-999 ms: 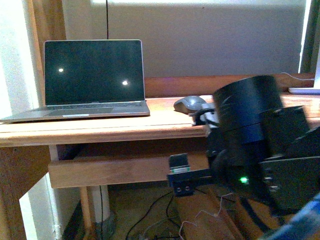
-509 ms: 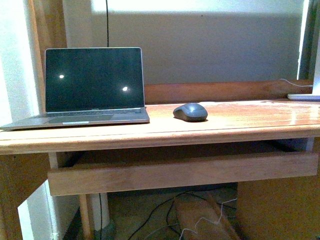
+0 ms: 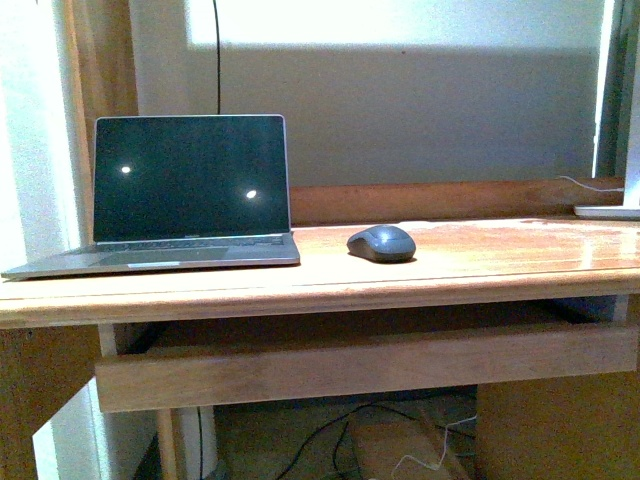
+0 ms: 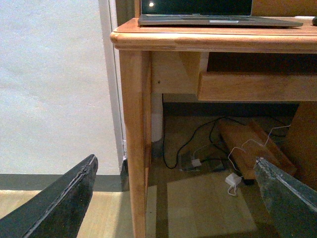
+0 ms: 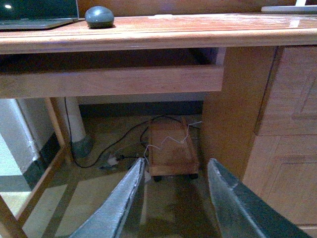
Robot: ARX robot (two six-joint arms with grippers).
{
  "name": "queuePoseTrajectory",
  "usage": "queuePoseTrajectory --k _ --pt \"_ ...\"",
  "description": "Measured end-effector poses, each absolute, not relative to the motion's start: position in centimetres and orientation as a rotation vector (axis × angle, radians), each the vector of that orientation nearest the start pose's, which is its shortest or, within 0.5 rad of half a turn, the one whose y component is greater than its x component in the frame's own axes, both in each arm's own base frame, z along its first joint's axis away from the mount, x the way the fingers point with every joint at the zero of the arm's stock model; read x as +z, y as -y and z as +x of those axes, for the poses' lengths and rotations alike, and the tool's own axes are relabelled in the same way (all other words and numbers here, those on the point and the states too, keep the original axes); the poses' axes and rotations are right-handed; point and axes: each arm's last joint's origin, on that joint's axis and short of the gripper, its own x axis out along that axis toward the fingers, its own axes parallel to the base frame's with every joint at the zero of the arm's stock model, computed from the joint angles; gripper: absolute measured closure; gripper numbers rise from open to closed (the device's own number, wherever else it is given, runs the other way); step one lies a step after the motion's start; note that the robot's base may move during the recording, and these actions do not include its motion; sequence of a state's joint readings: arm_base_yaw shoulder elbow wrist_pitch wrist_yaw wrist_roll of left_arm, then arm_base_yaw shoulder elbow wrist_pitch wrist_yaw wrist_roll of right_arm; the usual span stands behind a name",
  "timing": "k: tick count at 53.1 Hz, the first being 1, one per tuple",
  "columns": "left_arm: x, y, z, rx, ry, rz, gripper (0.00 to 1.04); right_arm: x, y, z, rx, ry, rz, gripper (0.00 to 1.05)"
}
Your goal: Place mouse
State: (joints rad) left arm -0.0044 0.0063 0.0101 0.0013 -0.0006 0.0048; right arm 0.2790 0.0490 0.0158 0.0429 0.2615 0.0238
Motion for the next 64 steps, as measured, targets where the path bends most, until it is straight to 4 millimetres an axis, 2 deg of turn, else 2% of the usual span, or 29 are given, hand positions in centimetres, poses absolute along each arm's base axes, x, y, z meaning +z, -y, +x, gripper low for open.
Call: queuePoseTrajectory --k 4,11,19,28,32,42,46,57,64 --pt "16.7 0.0 9.7 -0.004 0.005 0.005 0.08 16.9 -1.7 9.7 0.015 0.01 0.02 0.78" --pt "16.7 0.0 9.7 -0.004 0.005 0.005 0.08 16.9 -1.2 9.7 0.009 0.011 0.007 1.03" --pt "16.7 0.0 9.7 -0.004 0.005 0.005 0.08 16.9 -0.1 9.7 0.002 0.011 0.005 1.02" --pt "16.7 0.0 9.7 -0.004 0.005 0.005 0.08 16.9 0.0 9.7 0.001 0.012 0.003 1.01" --pt "16.7 0.0 9.7 -0.004 0.005 0.005 0.08 16.9 0.0 9.7 0.002 0.012 0.003 0.84" --pt "16.7 0.0 9.7 -0.004 0.005 0.005 0.08 16.9 0.0 9.7 0.0 0.012 0.003 0.56" --pt "16.7 0.0 9.7 -0.004 0.005 0.005 0.08 16.9 0.0 9.7 0.001 0.012 0.003 0.39" --pt "16.7 0.0 9.7 -0.004 0.005 0.005 0.08 16.9 0.0 9.7 0.0 0.012 0.003 0.08" --pt "16.7 0.0 9.7 -0.004 0.005 0.005 0.08 16.9 0.0 9.7 0.001 0.012 0.003 0.07"
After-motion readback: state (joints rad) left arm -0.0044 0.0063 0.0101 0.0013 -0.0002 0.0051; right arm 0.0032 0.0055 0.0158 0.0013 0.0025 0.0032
